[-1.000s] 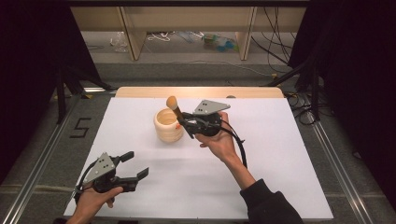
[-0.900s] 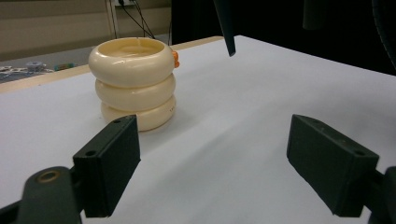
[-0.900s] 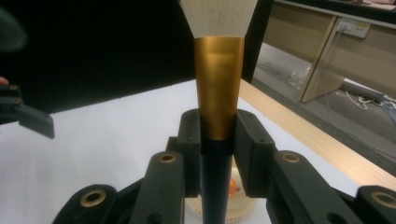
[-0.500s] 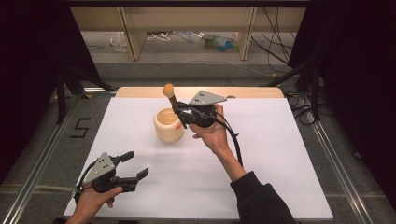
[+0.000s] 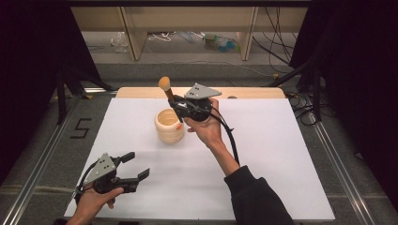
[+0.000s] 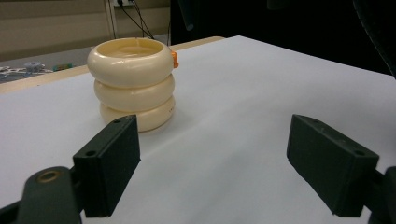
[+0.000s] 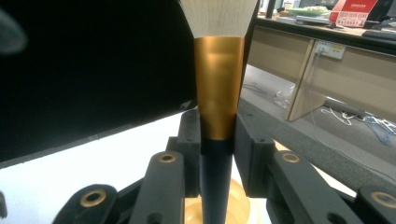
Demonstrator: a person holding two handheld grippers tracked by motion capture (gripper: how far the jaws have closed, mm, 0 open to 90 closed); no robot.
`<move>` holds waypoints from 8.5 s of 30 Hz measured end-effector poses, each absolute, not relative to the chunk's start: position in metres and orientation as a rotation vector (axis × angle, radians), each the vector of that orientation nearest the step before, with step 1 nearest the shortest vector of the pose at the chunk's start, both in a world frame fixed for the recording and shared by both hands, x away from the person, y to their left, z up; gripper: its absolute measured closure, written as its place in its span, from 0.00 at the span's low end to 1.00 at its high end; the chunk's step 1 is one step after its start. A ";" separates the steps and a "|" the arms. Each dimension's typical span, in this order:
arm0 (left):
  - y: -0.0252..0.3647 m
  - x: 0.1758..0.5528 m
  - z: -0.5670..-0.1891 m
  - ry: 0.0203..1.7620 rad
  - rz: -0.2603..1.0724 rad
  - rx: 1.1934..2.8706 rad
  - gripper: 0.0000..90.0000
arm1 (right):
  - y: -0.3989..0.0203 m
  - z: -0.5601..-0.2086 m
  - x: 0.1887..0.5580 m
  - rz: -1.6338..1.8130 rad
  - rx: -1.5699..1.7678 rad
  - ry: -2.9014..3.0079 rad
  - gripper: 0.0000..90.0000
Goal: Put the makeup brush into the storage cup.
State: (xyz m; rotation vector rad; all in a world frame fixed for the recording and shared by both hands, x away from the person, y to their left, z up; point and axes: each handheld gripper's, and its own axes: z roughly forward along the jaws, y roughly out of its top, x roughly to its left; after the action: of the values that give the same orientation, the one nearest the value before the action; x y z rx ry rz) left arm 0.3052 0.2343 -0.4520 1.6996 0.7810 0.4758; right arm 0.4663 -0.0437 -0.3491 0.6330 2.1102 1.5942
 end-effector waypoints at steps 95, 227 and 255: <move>0.235 0.306 -0.452 0.773 0.474 1.705 0.19 | -0.001 -0.402 0.505 1.521 0.778 2.170 0.82; 0.236 0.307 -0.452 0.769 0.484 1.706 0.19 | -0.153 -0.398 0.406 1.486 0.908 2.139 0.29; 0.236 0.307 -0.452 0.782 0.483 1.700 0.19 | -0.190 -0.410 0.371 1.501 0.956 2.106 0.20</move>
State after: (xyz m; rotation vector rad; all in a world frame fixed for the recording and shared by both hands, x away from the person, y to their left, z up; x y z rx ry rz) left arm 0.3068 0.2358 -0.4520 1.7004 0.7818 0.4832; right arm 0.3713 -0.1897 -0.4096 0.9556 2.1065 1.5007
